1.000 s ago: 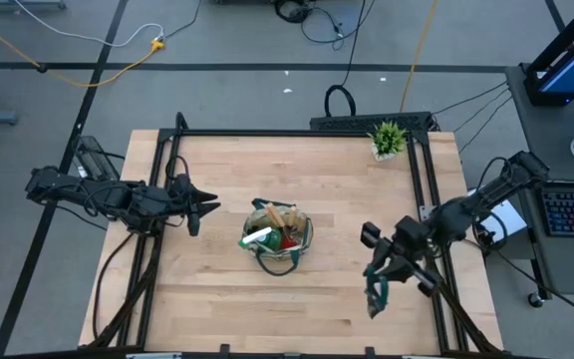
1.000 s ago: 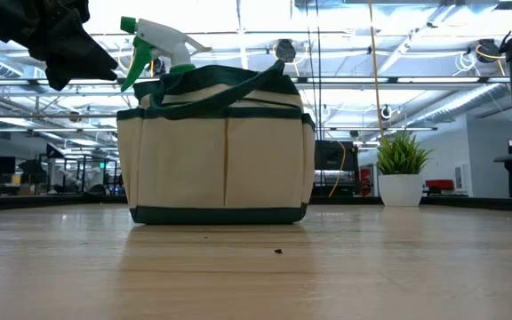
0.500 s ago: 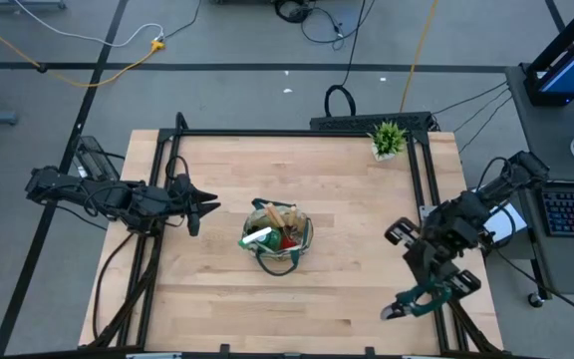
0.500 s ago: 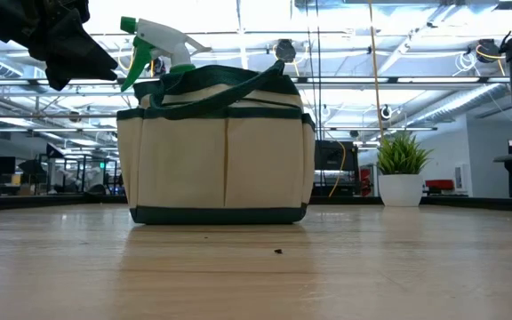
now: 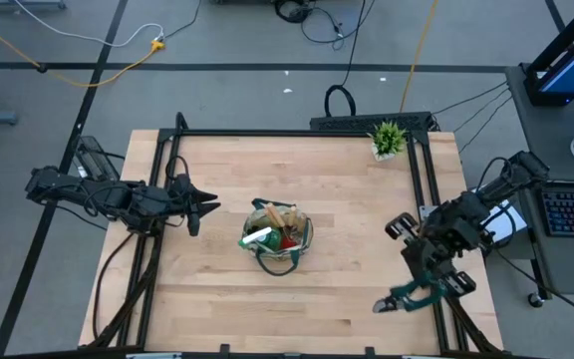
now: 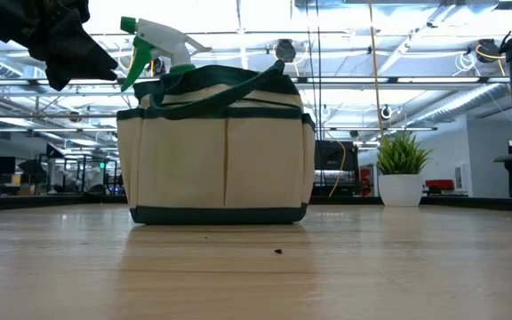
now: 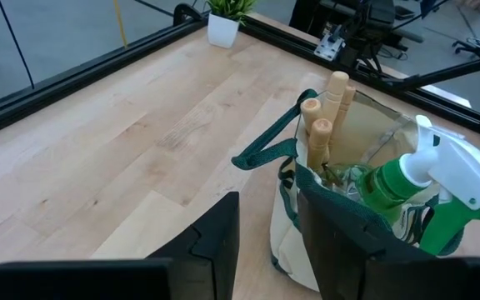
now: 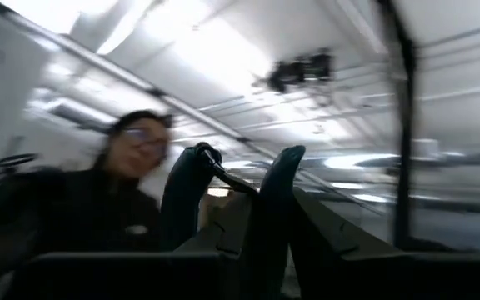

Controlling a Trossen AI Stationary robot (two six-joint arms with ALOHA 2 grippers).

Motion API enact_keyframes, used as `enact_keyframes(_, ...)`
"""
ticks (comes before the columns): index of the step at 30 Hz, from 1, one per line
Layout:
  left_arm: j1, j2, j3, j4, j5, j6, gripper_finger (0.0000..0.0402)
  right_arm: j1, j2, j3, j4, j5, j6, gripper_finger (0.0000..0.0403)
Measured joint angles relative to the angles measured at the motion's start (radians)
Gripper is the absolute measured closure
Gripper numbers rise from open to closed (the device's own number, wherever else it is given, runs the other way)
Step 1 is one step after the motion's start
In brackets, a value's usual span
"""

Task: Pick & Place Garden tools in Gardening bag
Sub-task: Put the green shear scissors into the white gardening bag

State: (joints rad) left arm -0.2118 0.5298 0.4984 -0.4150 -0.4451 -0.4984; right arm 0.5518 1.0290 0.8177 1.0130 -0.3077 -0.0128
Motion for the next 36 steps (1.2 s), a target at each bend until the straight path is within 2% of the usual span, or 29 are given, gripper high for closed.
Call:
enact_keyframes(3,0.0,0.0,0.0,0.0,0.0,0.0,0.0272,0.0,0.0,0.0,-0.001,0.201,0.0,0.0353)
enact_keyframes(9,0.0,0.0,0.0,0.0,0.0,-0.001,0.0272,0.0,0.015,0.0,-0.026,0.709,0.001,0.0352)
enact_keyframes(14,0.0,0.0,0.0,0.0,0.0,-0.002,0.0272,0.0,0.033,0.0,-0.086,1.09,0.004,0.0352)
enact_keyframes(19,0.0,0.0,0.0,0.0,0.0,0.002,0.0272,0.0,0.065,0.0,-0.128,1.412,0.004,0.0352)
enact_keyframes(22,0.0,0.0,0.0,-0.001,-0.001,0.003,0.0272,-0.006,0.09,0.0,-0.128,1.518,0.004,0.0352)
enact_keyframes(25,0.0,0.0,0.0,0.0,-0.001,0.003,0.0272,-0.024,0.122,0.0,-0.126,1.572,0.013,0.0352)
enact_keyframes(36,0.0,0.0,0.0,-0.001,-0.001,0.006,0.0272,-0.103,0.346,0.062,-0.125,1.587,0.122,0.0352)
